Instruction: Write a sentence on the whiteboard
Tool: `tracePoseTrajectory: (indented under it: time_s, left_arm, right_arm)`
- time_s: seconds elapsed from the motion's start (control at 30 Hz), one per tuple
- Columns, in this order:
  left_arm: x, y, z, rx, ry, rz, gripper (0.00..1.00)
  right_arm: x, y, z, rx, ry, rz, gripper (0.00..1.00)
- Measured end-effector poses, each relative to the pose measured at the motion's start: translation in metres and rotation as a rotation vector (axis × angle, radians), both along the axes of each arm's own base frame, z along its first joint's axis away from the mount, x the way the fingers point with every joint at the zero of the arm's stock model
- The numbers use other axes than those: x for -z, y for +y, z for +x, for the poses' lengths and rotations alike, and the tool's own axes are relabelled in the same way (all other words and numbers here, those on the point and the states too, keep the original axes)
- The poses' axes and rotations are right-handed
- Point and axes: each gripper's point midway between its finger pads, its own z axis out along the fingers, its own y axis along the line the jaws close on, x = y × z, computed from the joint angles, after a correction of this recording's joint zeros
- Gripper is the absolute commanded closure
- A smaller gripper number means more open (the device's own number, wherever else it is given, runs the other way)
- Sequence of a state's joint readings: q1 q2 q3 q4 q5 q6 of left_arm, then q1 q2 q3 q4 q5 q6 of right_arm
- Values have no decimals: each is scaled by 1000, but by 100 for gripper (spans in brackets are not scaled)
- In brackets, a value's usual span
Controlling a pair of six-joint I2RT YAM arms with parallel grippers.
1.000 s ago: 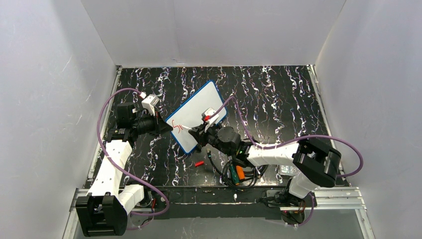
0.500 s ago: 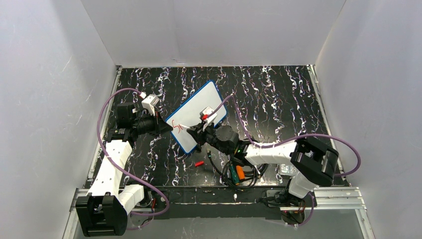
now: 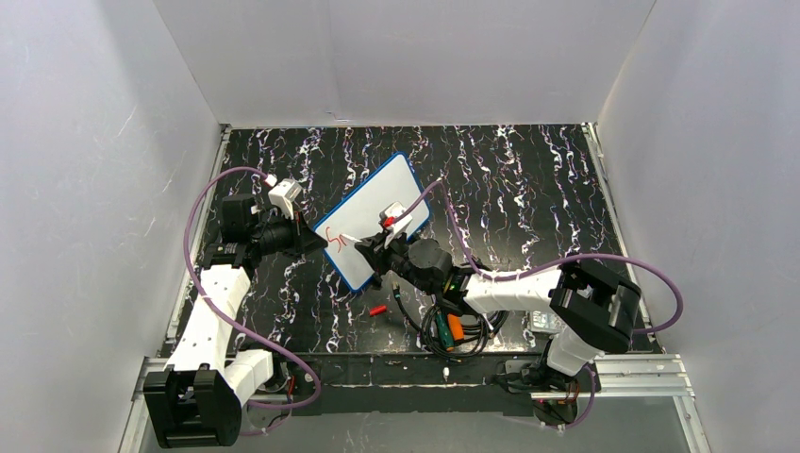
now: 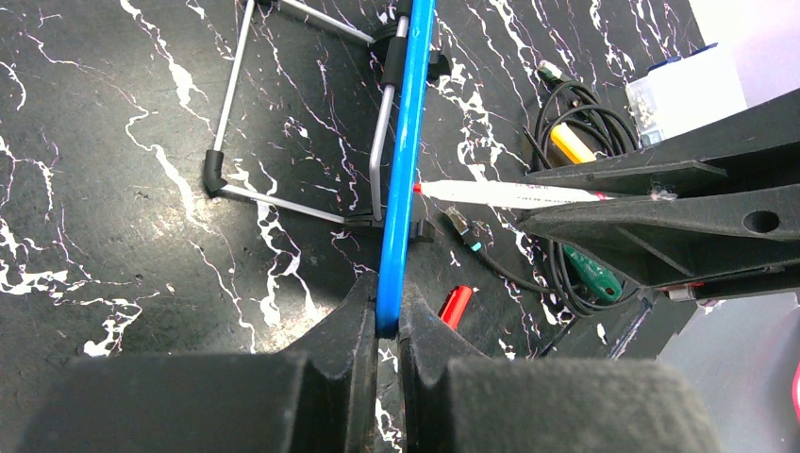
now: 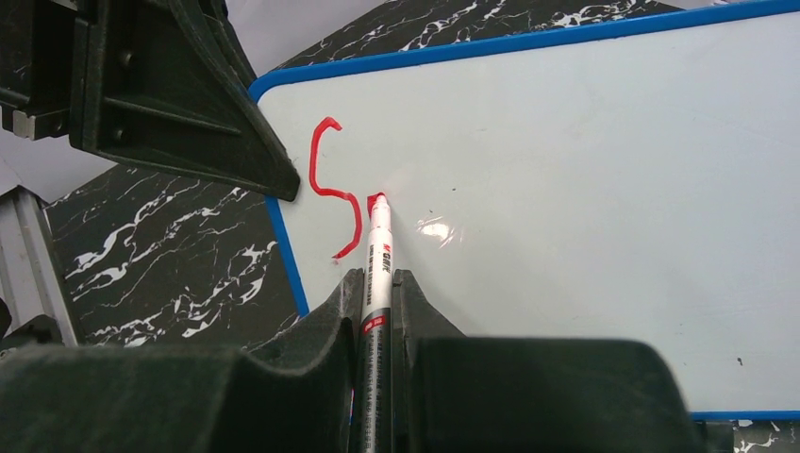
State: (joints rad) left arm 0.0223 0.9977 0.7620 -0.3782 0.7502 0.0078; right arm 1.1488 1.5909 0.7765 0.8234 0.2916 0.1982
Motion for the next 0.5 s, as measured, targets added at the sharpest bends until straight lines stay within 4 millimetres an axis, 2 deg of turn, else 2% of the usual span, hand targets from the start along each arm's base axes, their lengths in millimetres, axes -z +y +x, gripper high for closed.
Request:
tracePoseTrajectory:
  time_s: [0.5]
  left_arm:
    - [0, 0, 0, 0, 1, 0, 100]
  right_arm:
    - [-1, -3, 4, 28, 1, 7, 99]
